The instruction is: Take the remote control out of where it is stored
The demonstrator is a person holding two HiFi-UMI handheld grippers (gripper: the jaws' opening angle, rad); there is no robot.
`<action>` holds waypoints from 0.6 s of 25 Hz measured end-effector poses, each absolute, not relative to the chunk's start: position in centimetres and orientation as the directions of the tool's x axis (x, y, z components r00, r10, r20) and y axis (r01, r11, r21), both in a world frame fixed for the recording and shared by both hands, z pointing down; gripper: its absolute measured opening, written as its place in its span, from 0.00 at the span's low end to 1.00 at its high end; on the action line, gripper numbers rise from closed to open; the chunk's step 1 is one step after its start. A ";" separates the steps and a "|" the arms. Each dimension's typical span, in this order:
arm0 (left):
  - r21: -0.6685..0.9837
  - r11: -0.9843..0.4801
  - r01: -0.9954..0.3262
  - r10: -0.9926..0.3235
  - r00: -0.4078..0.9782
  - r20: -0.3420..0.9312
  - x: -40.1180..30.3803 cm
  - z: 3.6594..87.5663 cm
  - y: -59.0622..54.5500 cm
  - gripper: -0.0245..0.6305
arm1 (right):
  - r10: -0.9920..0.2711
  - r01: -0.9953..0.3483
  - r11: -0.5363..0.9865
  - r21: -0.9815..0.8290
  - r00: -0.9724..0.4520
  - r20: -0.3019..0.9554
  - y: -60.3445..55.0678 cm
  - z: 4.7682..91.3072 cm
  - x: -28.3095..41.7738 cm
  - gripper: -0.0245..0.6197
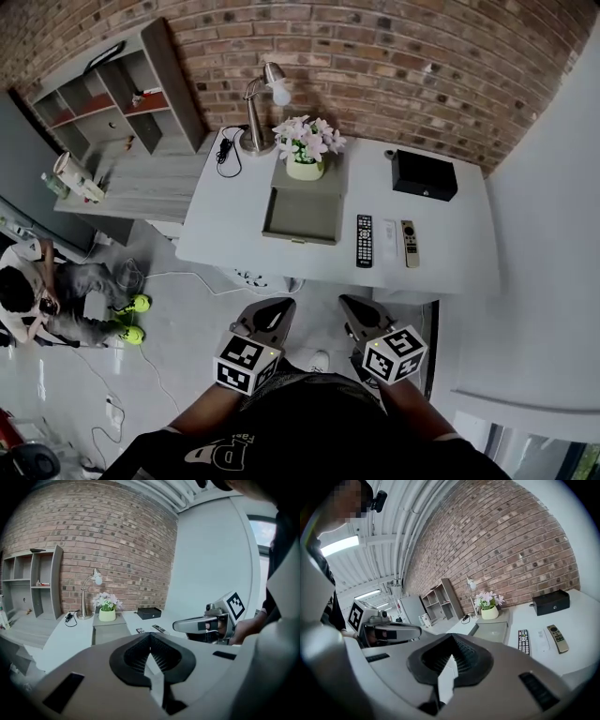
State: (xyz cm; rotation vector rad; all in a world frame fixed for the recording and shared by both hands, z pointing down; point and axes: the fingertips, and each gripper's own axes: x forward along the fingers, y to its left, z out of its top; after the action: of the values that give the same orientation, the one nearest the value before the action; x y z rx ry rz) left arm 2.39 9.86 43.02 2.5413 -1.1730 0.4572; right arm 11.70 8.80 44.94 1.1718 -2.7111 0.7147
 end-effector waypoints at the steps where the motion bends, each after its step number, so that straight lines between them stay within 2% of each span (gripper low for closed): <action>1: 0.137 -0.618 -0.774 -0.680 0.614 0.399 2.4 42.7 9.9 0.05 | -0.663 -0.711 0.593 -0.378 -0.698 0.270 9.1 44.9 11.7 0.05; 15: 0.109 -0.687 -0.719 -0.635 0.666 0.392 -1.5 41.8 9.2 0.05 | -0.738 -0.781 0.534 -0.325 -0.618 0.271 8.6 43.8 7.9 0.05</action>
State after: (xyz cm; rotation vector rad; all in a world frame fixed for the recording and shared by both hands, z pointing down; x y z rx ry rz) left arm -1.46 9.17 41.77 2.6282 -1.0895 0.4770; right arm 7.91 8.64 43.82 1.3228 -2.6623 0.6421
